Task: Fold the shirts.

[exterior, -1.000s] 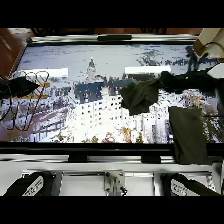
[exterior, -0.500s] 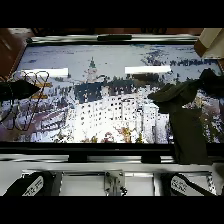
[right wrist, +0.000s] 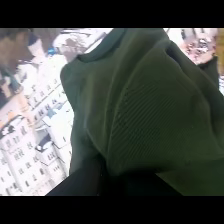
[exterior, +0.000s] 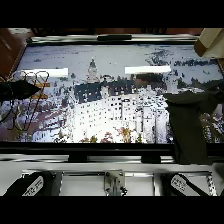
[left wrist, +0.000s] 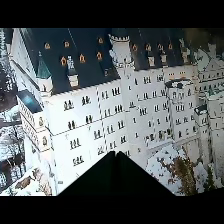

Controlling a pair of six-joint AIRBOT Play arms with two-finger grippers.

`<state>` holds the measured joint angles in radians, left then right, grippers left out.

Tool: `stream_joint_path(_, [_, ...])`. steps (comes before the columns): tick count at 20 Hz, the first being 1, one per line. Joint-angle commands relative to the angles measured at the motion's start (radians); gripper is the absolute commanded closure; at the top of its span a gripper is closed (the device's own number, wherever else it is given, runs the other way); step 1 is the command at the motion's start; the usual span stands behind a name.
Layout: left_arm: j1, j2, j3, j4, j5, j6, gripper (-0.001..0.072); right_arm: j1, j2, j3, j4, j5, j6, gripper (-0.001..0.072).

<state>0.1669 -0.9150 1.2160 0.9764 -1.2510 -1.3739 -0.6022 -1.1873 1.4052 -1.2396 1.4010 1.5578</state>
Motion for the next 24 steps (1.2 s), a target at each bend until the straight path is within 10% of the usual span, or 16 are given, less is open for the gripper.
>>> stream_joint_path(1, [0.001, 0.000, 0.000, 0.000, 0.000, 0.005, 0.0679, -0.020, 0.042, 0.000, -0.198, 0.177, 0.036, 0.0631])
stream_joint_path(8, [0.001, 0.000, 0.000, 0.000, 0.000, 0.019, 0.0679, -0.019, 0.055, -0.124, -0.297, 0.467, 0.035, 0.0631])
stream_joint_path(19, [0.001, 0.000, 0.000, 0.000, 0.000, 0.018, 0.0678, -0.021, 0.216, -0.555, -0.488, 0.258, -0.006, 0.0631])
stream_joint_path(20, [0.001, 0.000, 0.000, 0.000, 0.000, 0.018, 0.0679, -0.021, 0.216, -0.570, -0.491, 0.247, -0.006, 0.0610])
stream_joint_path(22, [0.001, 0.000, -0.001, 0.000, 0.000, 0.019, 0.0679, -0.021, 0.216, -0.576, -0.524, 0.241, -0.029, 0.0222])
stream_joint_path(24, [0.001, 0.000, -0.005, 0.001, 0.002, 0.019, 0.0679, -0.021, 0.216, -0.572, -0.600, 0.272, -0.064, 0.0213])
